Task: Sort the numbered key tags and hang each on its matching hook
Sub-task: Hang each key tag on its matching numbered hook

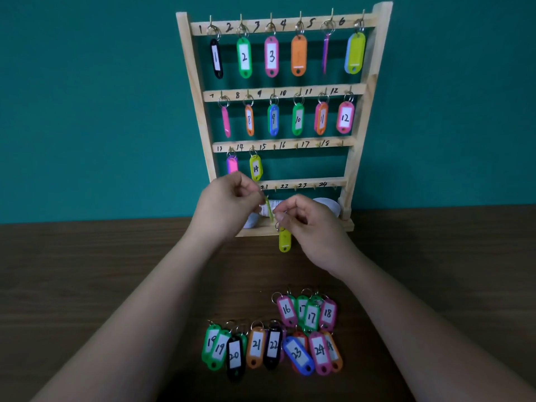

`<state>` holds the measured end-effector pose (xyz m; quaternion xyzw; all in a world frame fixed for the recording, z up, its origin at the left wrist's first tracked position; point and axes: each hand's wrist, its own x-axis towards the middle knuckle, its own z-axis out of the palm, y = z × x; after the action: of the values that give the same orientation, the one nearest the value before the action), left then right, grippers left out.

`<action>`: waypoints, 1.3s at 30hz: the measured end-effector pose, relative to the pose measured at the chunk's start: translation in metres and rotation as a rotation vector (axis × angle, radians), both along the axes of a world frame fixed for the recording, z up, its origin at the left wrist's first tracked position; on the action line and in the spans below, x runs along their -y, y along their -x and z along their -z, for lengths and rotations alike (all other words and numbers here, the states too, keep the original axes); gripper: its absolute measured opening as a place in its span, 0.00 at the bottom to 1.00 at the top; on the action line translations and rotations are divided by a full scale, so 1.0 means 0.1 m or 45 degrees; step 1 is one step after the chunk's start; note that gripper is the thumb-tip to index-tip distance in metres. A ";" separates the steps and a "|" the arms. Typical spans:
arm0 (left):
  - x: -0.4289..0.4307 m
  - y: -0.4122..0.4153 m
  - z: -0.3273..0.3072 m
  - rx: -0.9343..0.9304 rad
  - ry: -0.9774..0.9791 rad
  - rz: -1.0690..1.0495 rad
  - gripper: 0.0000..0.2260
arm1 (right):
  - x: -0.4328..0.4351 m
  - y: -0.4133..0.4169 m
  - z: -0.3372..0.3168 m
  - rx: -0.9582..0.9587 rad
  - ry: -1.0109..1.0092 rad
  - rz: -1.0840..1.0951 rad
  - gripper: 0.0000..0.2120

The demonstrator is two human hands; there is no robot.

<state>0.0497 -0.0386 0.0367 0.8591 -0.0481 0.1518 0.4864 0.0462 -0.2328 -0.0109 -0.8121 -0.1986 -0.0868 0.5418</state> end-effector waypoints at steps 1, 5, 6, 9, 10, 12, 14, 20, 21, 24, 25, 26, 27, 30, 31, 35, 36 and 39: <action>0.02 -0.02 -0.02 0.039 0.031 -0.020 0.02 | -0.01 0.00 0.01 0.007 0.004 0.010 0.03; 0.12 -0.09 -0.12 0.154 0.211 -0.063 0.02 | -0.01 -0.01 0.03 0.007 0.006 0.057 0.02; 0.15 -0.11 -0.14 0.176 0.277 -0.064 0.02 | -0.01 -0.01 0.03 0.007 0.010 0.069 0.02; 0.24 -0.14 -0.19 0.232 0.422 -0.078 0.04 | -0.01 -0.02 0.04 0.001 0.016 0.075 0.02; 0.28 -0.15 -0.21 0.242 0.453 -0.086 0.04 | -0.02 -0.01 0.04 -0.003 0.020 0.072 0.02; 0.34 -0.19 -0.24 0.256 0.482 -0.109 0.05 | -0.02 0.00 0.05 -0.007 0.032 0.067 0.02; 0.39 -0.24 -0.26 0.268 0.479 -0.143 0.05 | -0.02 0.00 0.05 -0.009 0.042 0.064 0.02; 0.47 -0.34 -0.30 0.296 0.466 -0.235 0.06 | -0.02 0.02 0.03 -0.015 0.038 0.056 0.02; 0.48 -0.35 -0.30 0.307 0.449 -0.250 0.07 | -0.02 0.03 0.03 -0.021 0.039 0.049 0.02; 0.50 -0.37 -0.29 0.348 0.367 -0.307 0.07 | -0.02 0.03 0.03 -0.026 0.033 0.046 0.02; 0.51 -0.37 -0.28 0.362 0.338 -0.326 0.07 | -0.02 0.03 0.03 -0.028 0.031 0.047 0.02; 0.52 -0.36 -0.28 0.376 0.309 -0.344 0.08 | -0.02 0.03 0.03 -0.029 0.031 0.050 0.03; 0.52 -0.36 -0.28 0.387 0.279 -0.362 0.08 | -0.02 0.02 0.03 -0.028 0.033 0.055 0.03; 0.52 -0.36 -0.27 0.407 0.161 -0.439 0.10 | -0.02 0.02 0.02 -0.034 0.015 0.068 0.03; 0.51 -0.35 -0.26 0.401 0.125 -0.453 0.10 | -0.02 0.02 0.02 -0.029 0.011 0.074 0.03; 0.46 -0.32 -0.23 0.180 0.055 -0.300 0.13 | -0.01 0.00 0.04 0.012 -0.036 0.138 0.02; 0.44 -0.32 -0.22 0.124 0.036 -0.263 0.14 | 0.00 -0.01 0.04 0.033 -0.052 0.168 0.02; 0.40 -0.27 -0.25 -0.017 -0.036 -0.138 0.14 | 0.01 -0.04 0.04 0.129 -0.118 0.252 0.02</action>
<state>0.0769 -0.0782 0.0613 0.8682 -0.0004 0.1715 0.4656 0.0504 -0.2342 -0.0145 -0.7964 -0.1404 -0.1897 0.5568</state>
